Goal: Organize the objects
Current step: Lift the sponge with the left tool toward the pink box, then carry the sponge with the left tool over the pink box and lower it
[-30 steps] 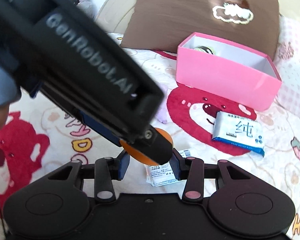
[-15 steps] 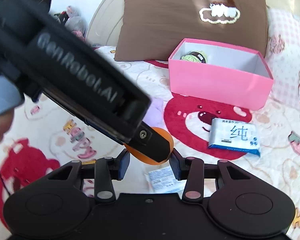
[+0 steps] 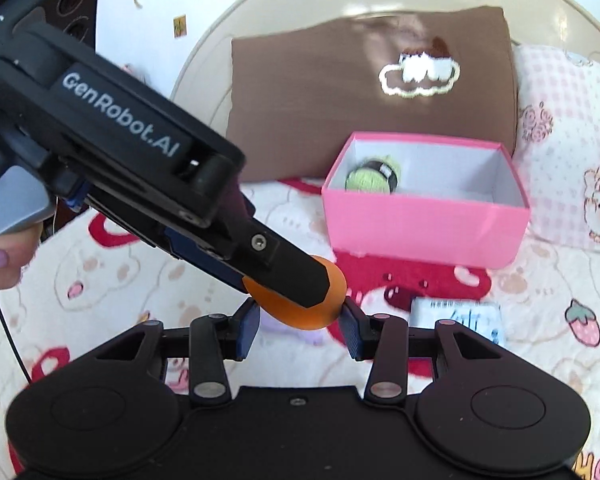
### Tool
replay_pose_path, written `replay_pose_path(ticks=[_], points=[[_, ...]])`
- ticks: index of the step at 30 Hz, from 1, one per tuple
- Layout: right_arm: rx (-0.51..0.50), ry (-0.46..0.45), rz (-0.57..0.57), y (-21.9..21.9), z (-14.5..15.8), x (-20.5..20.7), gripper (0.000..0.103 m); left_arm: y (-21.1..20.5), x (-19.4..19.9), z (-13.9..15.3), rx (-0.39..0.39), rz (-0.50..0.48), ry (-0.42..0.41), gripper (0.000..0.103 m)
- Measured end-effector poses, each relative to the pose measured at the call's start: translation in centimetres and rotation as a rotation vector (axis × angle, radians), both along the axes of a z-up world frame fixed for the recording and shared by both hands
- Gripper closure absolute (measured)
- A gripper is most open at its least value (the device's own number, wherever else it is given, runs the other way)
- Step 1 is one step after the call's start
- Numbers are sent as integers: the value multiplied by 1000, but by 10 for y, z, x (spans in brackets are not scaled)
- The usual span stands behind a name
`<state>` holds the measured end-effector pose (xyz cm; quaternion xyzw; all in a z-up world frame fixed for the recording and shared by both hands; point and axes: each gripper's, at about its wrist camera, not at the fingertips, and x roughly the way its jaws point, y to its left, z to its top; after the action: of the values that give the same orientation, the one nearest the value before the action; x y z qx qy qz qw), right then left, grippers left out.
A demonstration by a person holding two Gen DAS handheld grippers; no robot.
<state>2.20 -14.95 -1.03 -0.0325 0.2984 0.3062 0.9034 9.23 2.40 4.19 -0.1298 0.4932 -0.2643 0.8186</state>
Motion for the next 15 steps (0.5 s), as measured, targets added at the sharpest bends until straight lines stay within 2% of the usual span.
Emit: replay_pose_path(ticks=[9, 15], points=[[-55, -13, 5, 8, 33, 32, 54, 5, 24, 25, -30, 33, -39, 55], [-73, -9, 3, 10, 40, 54, 54, 3, 42, 35, -53, 38, -60, 55]])
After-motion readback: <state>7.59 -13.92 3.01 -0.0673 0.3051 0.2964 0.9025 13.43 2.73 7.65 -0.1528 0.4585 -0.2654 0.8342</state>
